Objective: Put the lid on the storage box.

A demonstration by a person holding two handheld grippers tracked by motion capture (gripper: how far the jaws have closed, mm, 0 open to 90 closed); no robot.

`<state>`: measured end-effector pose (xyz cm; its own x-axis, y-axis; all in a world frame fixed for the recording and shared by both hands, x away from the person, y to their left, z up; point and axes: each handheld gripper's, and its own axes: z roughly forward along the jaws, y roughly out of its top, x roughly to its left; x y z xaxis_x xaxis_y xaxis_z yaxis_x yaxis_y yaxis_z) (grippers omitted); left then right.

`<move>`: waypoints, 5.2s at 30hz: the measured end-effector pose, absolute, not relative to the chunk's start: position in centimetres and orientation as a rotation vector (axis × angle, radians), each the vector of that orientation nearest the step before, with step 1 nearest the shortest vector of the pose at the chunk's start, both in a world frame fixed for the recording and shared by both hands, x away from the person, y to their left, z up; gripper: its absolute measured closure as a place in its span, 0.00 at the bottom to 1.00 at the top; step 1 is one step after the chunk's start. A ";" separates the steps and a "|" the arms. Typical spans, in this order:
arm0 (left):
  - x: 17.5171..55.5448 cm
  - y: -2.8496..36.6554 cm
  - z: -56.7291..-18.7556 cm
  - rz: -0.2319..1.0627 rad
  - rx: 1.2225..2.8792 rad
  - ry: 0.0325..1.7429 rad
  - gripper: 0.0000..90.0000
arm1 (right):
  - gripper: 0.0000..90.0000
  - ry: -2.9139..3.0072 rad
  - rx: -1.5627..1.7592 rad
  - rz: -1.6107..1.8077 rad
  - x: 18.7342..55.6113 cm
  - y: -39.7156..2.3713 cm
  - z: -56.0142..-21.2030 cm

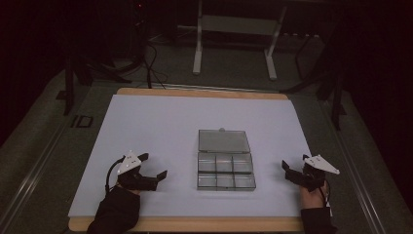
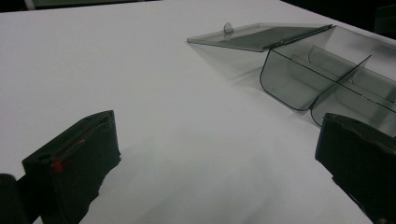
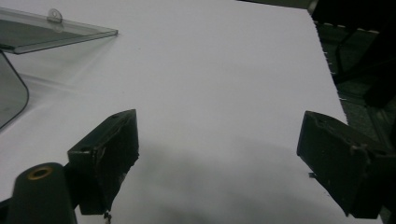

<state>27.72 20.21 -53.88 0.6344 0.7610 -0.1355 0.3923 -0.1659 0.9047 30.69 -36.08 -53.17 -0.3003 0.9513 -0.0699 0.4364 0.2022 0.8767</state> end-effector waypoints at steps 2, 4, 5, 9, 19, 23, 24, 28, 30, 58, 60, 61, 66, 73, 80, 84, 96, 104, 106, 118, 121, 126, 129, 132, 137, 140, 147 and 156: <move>27.8 20.3 -53.9 0.413 1.777 0.943 0.01 | 0.14 1.838 1.296 1.031 30.6 -36.1 -53.2; 27.9 20.4 -53.9 0.410 1.775 0.949 0.01 | 0.14 1.843 1.292 1.031 30.7 -36.0 -53.2; 27.9 20.4 -53.9 0.410 1.775 0.950 0.01 | 0.14 1.843 1.292 1.029 30.7 -36.0 -53.2; 28.1 20.3 -53.9 0.398 1.793 0.960 0.01 | 0.14 1.843 1.292 1.030 30.7 -36.0 -53.2; 28.8 19.6 -53.5 0.250 1.897 0.989 0.01 | 0.14 1.845 1.293 1.029 30.7 -36.0 -53.2; 28.6 18.4 -52.8 0.215 1.928 0.958 0.01 | 0.14 1.847 1.294 1.028 30.7 -36.0 -53.2; 28.6 18.1 -52.5 0.212 1.932 0.949 0.01 | 0.14 1.847 1.293 1.027 30.7 -36.0 -53.2; 28.6 17.1 -51.6 0.206 1.946 0.914 0.01 | 0.14 1.847 1.294 1.029 30.7 -36.0 -53.2; 28.8 16.6 -51.1 0.211 1.950 0.907 0.02 | 0.14 1.848 1.294 1.030 30.7 -36.0 -53.2; 32.5 12.5 -48.6 0.189 1.941 0.941 0.02 | 0.15 1.854 1.287 1.041 30.6 -36.0 -53.2; 33.1 12.1 -48.6 0.181 1.941 0.946 0.02 | 0.15 1.855 1.286 1.041 30.6 -36.0 -53.2; 33.4 11.9 -48.5 0.183 1.942 0.947 0.02 | 0.15 1.855 1.284 1.041 30.6 -36.0 -53.2; 34.7 10.7 -48.4 0.175 1.956 0.949 0.02 | 0.15 1.856 1.285 1.047 30.6 -36.0 -53.2; 36.4 8.9 -48.5 0.163 1.935 0.974 0.02 | 0.15 1.857 1.285 1.054 30.6 -36.1 -53.2; 38.2 7.5 -48.7 0.156 1.934 1.032 0.02 | 0.15 1.854 1.287 1.058 30.6 -36.1 -53.2; 39.2 7.1 -49.1 0.153 1.939 1.085 0.09 | 0.15 1.855 1.287 1.059 30.6 -36.1 -53.1; 40.7 6.7 -51.2 0.057 1.943 1.161 0.19 | 0.15 1.857 1.283 1.061 30.6 -36.1 -53.2; 40.8 6.7 -52.5 0.006 1.930 1.163 0.25 | 0.15 1.860 1.280 1.052 30.6 -36.0 -53.2; 40.9 6.8 -52.7 -0.015 1.918 1.161 0.28 | 0.15 1.860 1.281 1.051 30.6 -36.0 -53.2; 41.6 7.8 -53.8 -0.180 1.834 1.153 0.35 | 0.15 1.861 1.291 1.046 30.7 -36.0 -53.2; 41.4 7.8 -53.7 -0.178 1.817 1.112 0.44 | 0.15 1.864 1.285 1.037 30.7 -35.9 -53.2; 41.0 7.9 -53.1 -0.127 1.826 1.064 0.55 | 0.15 1.873 1.289 1.021 30.8 -35.9 -53.2; 40.8 8.5 -52.9 -0.093 1.809 1.013 0.64 | 0.15 1.897 1.301 1.002 31.0 -35.7 -53.1; 40.6 9.0 -52.9 -0.098 1.775 0.986 0.71 | 0.15 1.916 1.299 0.988 31.0 -35.4 -53.0; 40.4 9.3 -52.8 -0.092 1.756 0.955 0.78 | 0.15 1.961 1.264 1.012 31.2 -34.2 -52.2; 40.2 9.5 -52.3 -0.070 1.760 0.925 0.83 | 0.15 1.988 1.212 1.029 31.4 -33.2 -51.3; 39.4 9.8 -52.0 -0.003 1.769 0.842 0.89 | 0.14 2.055 1.102 1.127 32.3 -30.6 -49.4; 39.0 9.7 -51.8 0.052 1.796 0.810 0.89 | 0.15 2.086 1.064 1.213 34.1 -28.0 -47.9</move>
